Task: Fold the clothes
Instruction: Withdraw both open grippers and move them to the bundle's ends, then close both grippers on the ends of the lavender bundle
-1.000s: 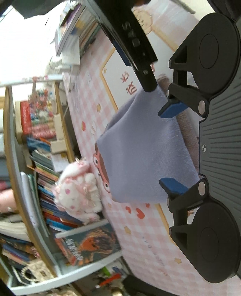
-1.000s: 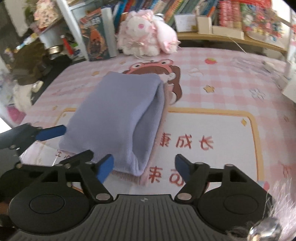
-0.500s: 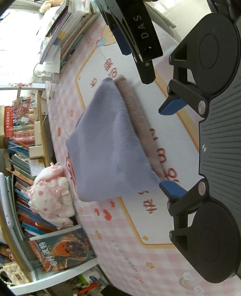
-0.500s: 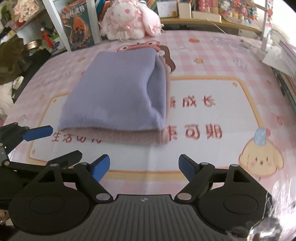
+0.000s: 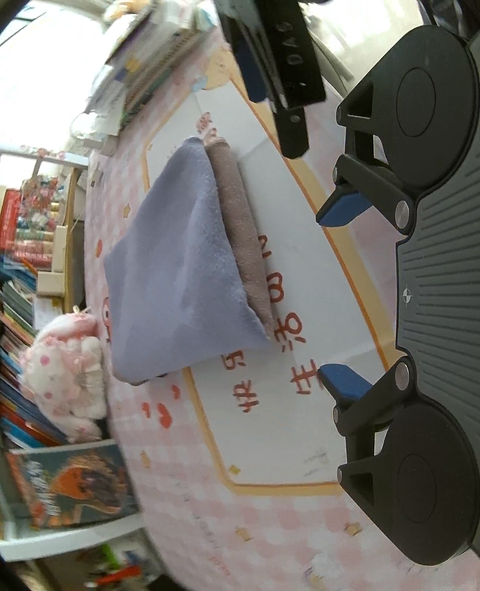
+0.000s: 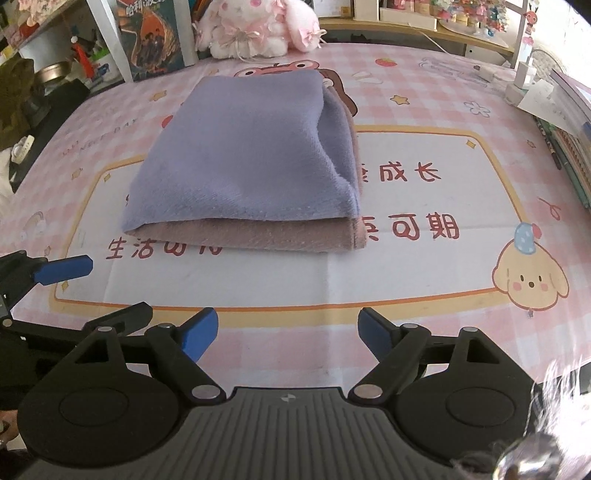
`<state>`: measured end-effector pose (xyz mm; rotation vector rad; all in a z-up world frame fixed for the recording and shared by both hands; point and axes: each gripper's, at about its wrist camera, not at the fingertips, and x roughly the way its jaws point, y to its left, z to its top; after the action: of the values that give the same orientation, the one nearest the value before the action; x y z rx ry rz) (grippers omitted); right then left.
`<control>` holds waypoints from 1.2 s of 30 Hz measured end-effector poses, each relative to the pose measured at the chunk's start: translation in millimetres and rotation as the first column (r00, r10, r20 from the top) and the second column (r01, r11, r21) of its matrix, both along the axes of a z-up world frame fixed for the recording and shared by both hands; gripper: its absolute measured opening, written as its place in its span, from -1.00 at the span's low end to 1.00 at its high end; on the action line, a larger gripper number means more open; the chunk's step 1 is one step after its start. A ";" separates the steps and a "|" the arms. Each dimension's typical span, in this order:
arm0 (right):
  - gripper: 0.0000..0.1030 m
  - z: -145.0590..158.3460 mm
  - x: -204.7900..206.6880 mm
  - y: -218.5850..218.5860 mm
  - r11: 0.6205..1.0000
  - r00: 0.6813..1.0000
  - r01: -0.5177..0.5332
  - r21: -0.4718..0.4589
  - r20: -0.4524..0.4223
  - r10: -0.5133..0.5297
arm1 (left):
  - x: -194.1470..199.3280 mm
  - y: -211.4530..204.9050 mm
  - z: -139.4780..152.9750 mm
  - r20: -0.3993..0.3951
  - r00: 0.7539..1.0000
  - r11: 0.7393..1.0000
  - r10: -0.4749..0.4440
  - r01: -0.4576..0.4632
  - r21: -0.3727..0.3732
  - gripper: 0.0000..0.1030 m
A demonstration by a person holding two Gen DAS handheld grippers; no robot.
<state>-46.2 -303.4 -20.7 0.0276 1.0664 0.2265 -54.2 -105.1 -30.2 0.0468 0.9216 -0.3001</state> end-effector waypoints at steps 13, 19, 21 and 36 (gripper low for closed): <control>0.61 15.2 25.0 -23.9 0.981 0.986 0.143 0.133 0.060 -0.153 | 44.5 55.6 10.2 -0.085 0.976 0.936 0.202 -0.217 -0.277 0.61; 0.61 12.9 59.8 -46.9 0.943 0.973 0.226 0.243 -0.002 -0.233 | 72.0 60.0 12.1 -0.077 0.962 0.918 0.263 -0.274 -0.287 0.61; 0.61 9.6 71.3 -49.2 0.939 0.975 0.221 0.263 -0.025 -0.222 | 81.3 58.6 9.8 -0.090 0.956 0.911 0.278 -0.292 -0.292 0.59; 0.36 -21.0 122.3 -60.1 0.890 0.976 0.189 0.414 -0.180 -0.124 | 127.1 39.9 -19.0 -0.275 0.928 0.836 0.250 -0.350 -0.422 0.42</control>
<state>76.1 -363.5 -41.7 0.5358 1.1392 0.3130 72.9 -65.2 -49.1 -0.5840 1.0288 -0.2253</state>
